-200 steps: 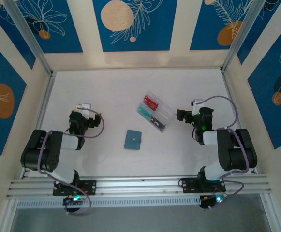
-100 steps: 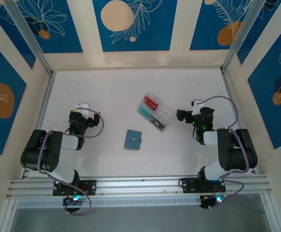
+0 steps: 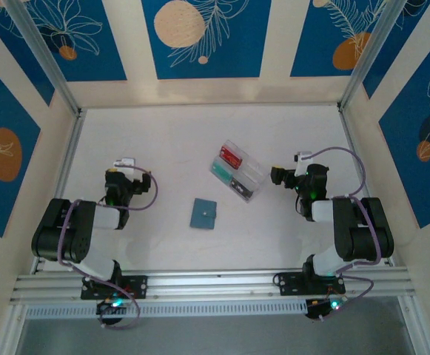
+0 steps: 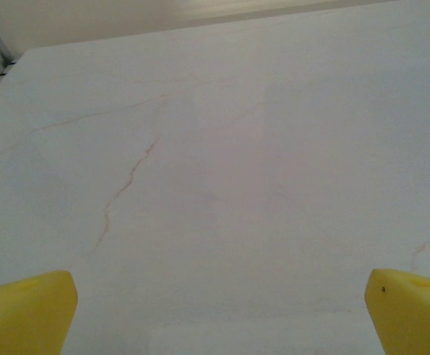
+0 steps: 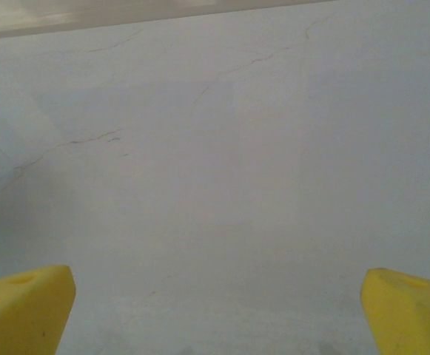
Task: Put the credit cards into the card holder
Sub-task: Open the button on the card holder.
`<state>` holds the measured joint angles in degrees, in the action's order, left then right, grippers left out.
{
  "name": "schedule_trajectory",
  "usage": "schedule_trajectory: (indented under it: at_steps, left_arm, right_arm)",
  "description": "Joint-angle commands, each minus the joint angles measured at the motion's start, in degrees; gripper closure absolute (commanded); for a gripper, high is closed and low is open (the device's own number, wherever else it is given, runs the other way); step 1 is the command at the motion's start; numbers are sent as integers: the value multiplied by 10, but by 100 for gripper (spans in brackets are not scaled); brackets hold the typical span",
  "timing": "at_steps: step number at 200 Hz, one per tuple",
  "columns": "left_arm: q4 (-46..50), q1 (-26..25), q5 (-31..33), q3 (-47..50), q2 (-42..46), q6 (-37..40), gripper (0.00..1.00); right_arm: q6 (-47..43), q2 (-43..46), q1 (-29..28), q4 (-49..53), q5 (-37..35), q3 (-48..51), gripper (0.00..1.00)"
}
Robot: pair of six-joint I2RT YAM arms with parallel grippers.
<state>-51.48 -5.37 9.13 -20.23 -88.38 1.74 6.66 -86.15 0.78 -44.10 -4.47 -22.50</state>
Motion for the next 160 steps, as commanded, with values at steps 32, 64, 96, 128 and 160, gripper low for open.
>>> schedule_trajectory:
  at_steps: [32, 64, 96, 128, 160]
  left_arm:
    - [216, 5, 75, -80, 157, -38, 0]
    - [449, 1, 75, -190, 213, -117, 0]
    - [575, 2, -18, -249, 251, -225, 0]
    - [646, 2, -98, -251, 301, -263, 7]
    - [715, -1, -210, -229, 336, -293, 28]
  right_arm:
    - [103, 174, -5, 222, -87, -77, 1]
    - [225, 210, 1, 454, -91, -202, 1]
    - [325, 226, 48, 560, 45, -256, 1]
    - [310, 268, 31, 619, 89, -279, 1]
    - [289, 309, -55, 694, 28, -287, 1]
